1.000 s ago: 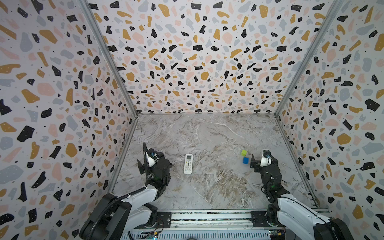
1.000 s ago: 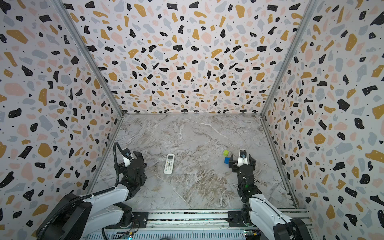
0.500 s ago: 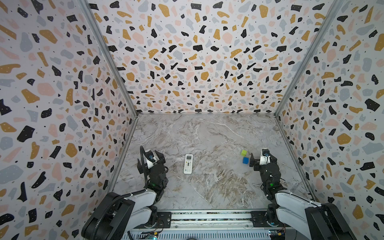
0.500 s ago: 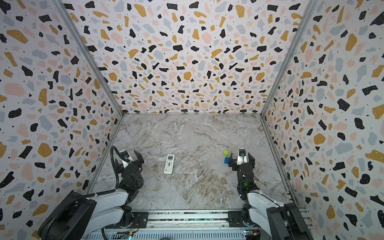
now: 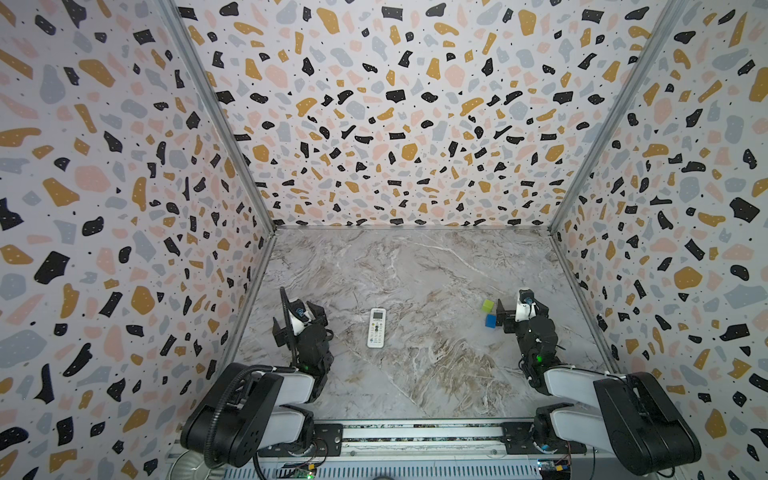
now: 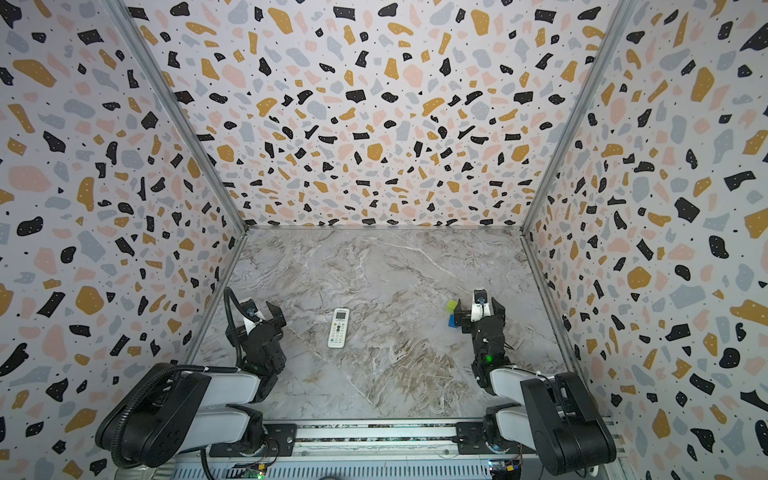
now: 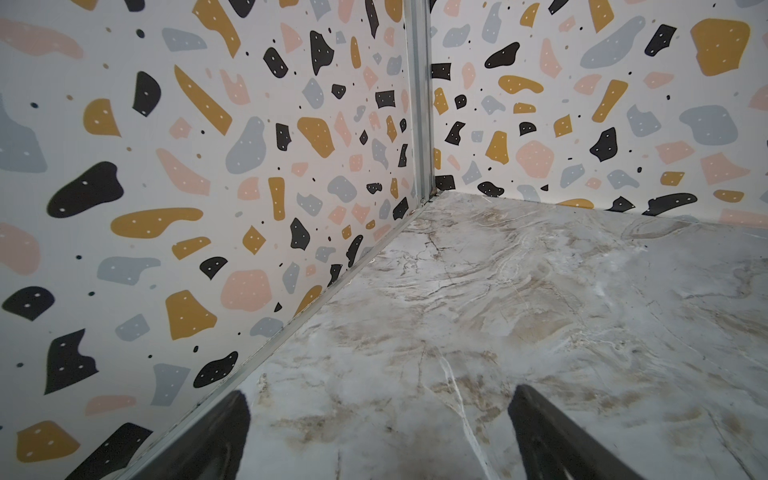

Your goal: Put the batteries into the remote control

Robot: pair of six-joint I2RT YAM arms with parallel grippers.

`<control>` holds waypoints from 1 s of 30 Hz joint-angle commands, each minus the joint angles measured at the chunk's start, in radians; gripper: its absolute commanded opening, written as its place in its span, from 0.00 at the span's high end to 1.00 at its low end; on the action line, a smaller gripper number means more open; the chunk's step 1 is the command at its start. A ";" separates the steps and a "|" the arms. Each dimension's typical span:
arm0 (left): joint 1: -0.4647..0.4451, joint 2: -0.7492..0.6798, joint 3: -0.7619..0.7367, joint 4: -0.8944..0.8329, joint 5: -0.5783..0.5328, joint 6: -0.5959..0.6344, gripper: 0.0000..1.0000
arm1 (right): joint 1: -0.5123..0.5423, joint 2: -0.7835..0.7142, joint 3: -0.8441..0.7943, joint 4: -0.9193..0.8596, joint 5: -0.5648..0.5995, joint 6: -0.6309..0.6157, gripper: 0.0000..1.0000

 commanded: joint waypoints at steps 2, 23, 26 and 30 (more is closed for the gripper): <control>0.039 0.019 0.042 0.043 0.111 -0.015 0.01 | -0.005 0.068 0.072 0.059 -0.016 -0.036 0.01; 0.111 0.072 0.052 0.052 0.218 -0.055 0.01 | -0.102 0.244 0.057 0.251 -0.081 0.058 0.01; 0.111 0.072 0.052 0.051 0.218 -0.056 0.01 | -0.103 0.245 0.058 0.251 -0.082 0.058 0.01; 0.111 0.071 0.053 0.050 0.218 -0.055 0.00 | -0.103 0.244 0.056 0.251 -0.081 0.058 0.01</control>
